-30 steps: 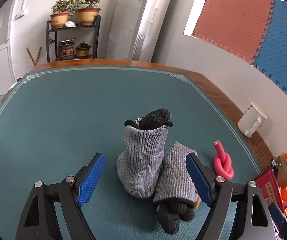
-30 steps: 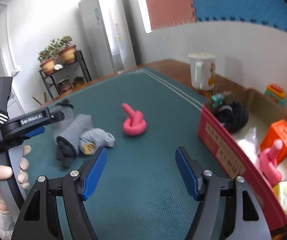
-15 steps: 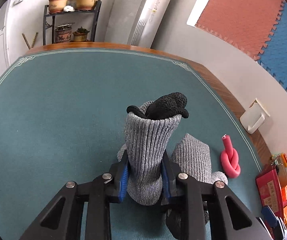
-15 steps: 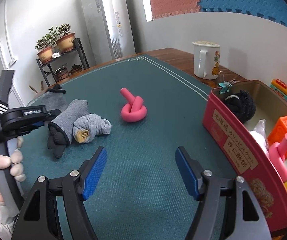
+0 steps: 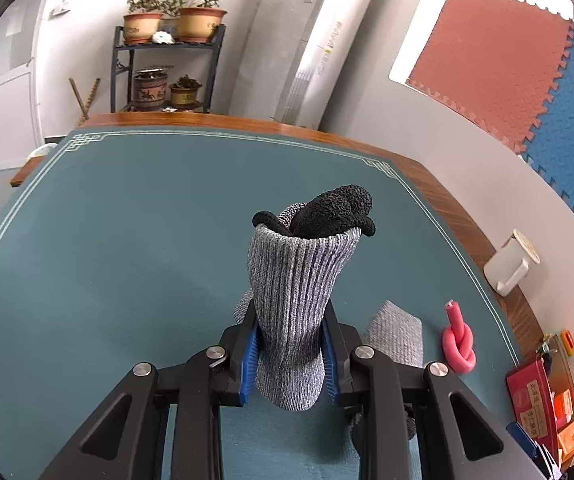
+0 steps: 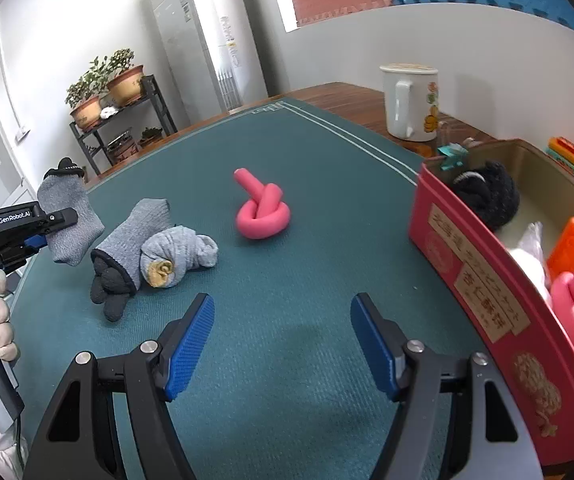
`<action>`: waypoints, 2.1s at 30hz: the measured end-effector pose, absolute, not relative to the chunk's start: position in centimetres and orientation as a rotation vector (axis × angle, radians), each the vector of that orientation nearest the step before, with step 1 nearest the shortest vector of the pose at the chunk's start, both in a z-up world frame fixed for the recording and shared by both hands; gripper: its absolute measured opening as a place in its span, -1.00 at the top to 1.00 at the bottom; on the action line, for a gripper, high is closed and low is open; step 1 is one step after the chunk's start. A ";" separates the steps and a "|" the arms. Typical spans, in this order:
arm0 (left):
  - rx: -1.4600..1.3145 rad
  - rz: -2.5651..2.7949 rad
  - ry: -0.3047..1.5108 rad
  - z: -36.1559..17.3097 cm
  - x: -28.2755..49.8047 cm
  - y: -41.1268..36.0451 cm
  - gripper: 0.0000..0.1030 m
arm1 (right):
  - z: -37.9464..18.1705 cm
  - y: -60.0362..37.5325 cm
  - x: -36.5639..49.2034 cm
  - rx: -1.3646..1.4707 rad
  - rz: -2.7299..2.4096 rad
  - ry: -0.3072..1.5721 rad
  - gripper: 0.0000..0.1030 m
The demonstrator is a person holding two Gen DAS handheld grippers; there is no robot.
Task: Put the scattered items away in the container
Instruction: 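Grasp the second pink foam knot with the right gripper while the left holds the grey sock, then carry the pink knot into the red tin and open the right gripper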
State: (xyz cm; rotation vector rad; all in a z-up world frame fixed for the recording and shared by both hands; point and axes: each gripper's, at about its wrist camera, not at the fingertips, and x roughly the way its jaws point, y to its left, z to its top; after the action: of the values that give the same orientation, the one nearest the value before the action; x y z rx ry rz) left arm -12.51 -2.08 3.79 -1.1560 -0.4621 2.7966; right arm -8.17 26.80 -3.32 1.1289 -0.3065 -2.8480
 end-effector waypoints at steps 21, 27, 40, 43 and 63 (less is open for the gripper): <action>-1.158 2.788 -0.506 4.4 -12.4 -3.1 0.45 | -4.8 24.5 -20.1 1.359 -2.800 -0.208 -0.45; -1.180 2.783 -0.494 3.9 -12.6 -2.8 0.45 | -5.4 23.9 -20.3 1.385 -2.845 -0.088 0.02; -1.169 2.766 -0.465 4.1 -12.1 -1.6 0.45 | 1.1 27.1 -13.0 1.095 -3.017 -0.175 0.04; -1.158 2.758 -0.448 4.2 -11.8 -1.0 0.45 | 2.9 29.9 -10.6 1.026 -3.109 -0.218 0.04; -1.099 2.721 -0.381 5.7 -10.4 1.3 0.45 | 4.2 37.1 -5.1 1.013 -3.336 -0.419 -0.32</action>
State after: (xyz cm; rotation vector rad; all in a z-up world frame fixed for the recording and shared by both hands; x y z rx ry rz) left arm -10.43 1.26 5.66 -1.0993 -0.3812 2.7209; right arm -5.07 37.13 4.19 1.0133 -0.4192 -3.3362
